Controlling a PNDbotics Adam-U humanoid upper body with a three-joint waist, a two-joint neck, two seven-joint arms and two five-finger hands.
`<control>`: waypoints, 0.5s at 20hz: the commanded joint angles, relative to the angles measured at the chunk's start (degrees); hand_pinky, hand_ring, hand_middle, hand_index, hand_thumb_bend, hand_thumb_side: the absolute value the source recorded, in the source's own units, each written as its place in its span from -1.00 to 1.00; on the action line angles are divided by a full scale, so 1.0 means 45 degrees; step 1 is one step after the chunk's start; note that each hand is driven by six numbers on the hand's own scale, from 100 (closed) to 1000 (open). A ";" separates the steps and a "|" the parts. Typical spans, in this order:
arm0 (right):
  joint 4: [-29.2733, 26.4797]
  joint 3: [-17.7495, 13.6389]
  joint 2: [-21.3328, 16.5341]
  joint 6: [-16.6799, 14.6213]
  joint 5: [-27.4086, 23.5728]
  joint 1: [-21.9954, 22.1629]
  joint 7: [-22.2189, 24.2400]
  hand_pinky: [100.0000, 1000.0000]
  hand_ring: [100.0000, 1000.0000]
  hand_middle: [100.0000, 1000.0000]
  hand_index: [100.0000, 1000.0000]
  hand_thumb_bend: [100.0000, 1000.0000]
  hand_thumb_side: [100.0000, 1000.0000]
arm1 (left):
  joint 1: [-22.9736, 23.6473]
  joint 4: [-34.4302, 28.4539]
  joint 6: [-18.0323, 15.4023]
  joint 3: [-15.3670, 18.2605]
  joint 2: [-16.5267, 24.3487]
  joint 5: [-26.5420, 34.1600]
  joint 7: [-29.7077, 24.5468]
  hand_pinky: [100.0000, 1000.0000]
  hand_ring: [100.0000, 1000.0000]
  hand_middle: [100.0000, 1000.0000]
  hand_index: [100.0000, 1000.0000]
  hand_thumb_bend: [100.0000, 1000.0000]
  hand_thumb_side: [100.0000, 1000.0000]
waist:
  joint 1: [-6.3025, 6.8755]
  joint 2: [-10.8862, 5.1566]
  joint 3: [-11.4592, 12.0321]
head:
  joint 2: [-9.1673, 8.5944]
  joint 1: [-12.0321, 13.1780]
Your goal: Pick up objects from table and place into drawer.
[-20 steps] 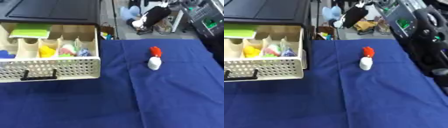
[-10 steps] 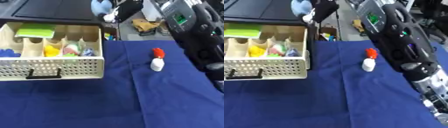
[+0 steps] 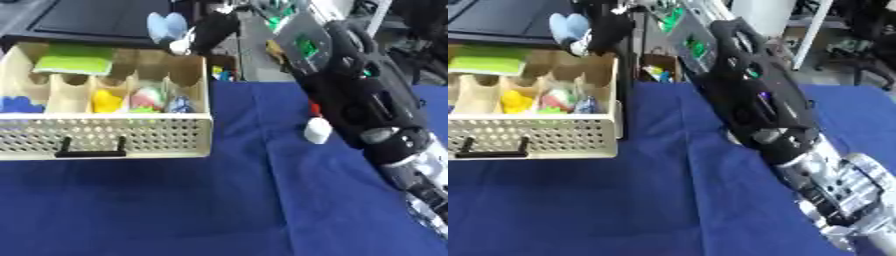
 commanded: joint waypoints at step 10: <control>-0.0176 -0.0307 0.0054 -0.0166 -0.0117 -0.0336 -0.0021 0.38 0.52 0.14 0.61 0.01 0.10 | -0.0206 -0.0167 0.0035 -0.0032 0.0189 0.0068 -0.0101 -0.54 -0.22 -0.04 0.42 -0.78 0.90 | 0.0042 -0.0158 -0.0016 | -0.0140 -0.0055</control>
